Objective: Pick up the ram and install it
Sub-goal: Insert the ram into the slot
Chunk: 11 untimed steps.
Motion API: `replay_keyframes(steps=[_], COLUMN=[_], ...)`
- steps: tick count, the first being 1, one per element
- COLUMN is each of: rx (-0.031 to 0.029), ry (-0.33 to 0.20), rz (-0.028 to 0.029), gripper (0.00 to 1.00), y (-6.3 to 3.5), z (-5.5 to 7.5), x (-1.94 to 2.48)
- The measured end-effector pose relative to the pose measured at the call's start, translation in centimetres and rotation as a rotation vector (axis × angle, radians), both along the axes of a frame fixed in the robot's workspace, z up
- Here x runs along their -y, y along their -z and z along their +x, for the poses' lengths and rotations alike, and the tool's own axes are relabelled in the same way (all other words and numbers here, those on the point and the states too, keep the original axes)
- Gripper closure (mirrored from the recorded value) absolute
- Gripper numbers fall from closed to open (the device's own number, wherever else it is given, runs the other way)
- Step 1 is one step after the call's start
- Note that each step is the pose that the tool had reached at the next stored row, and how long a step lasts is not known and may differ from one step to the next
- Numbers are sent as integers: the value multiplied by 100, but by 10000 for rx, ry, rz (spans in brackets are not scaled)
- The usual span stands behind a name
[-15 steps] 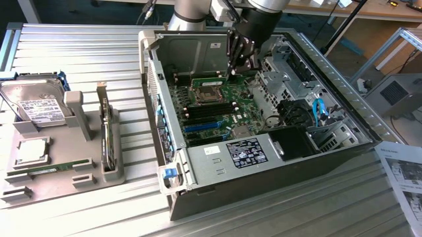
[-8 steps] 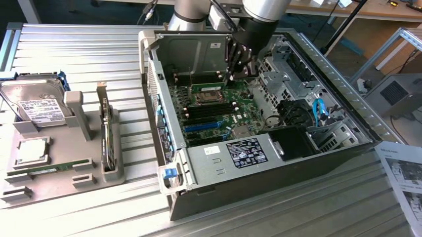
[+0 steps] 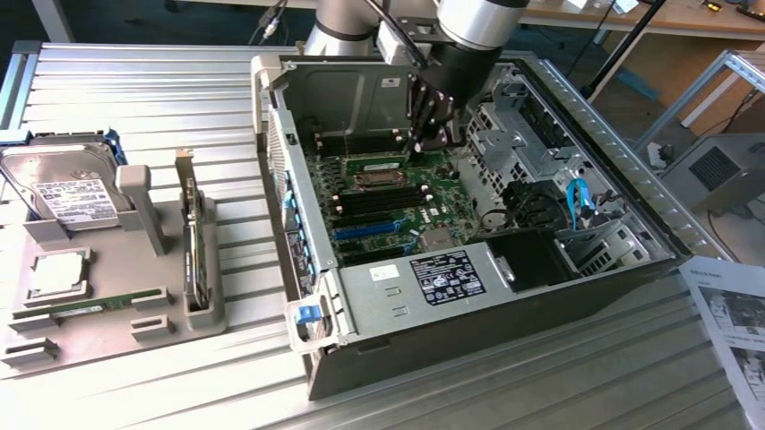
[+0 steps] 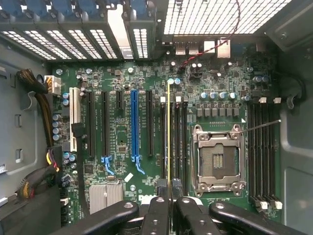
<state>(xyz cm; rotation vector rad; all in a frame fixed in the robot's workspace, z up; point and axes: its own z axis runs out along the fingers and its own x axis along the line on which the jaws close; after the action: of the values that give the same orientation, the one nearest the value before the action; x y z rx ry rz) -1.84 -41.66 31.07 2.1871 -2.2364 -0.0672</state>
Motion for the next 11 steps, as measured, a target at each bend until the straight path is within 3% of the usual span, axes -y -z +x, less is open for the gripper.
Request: replay_keyframes(steps=[11], rx=[0], ry=[0], rz=[0], gripper=[88], y=[165], z=[0], x=[26])
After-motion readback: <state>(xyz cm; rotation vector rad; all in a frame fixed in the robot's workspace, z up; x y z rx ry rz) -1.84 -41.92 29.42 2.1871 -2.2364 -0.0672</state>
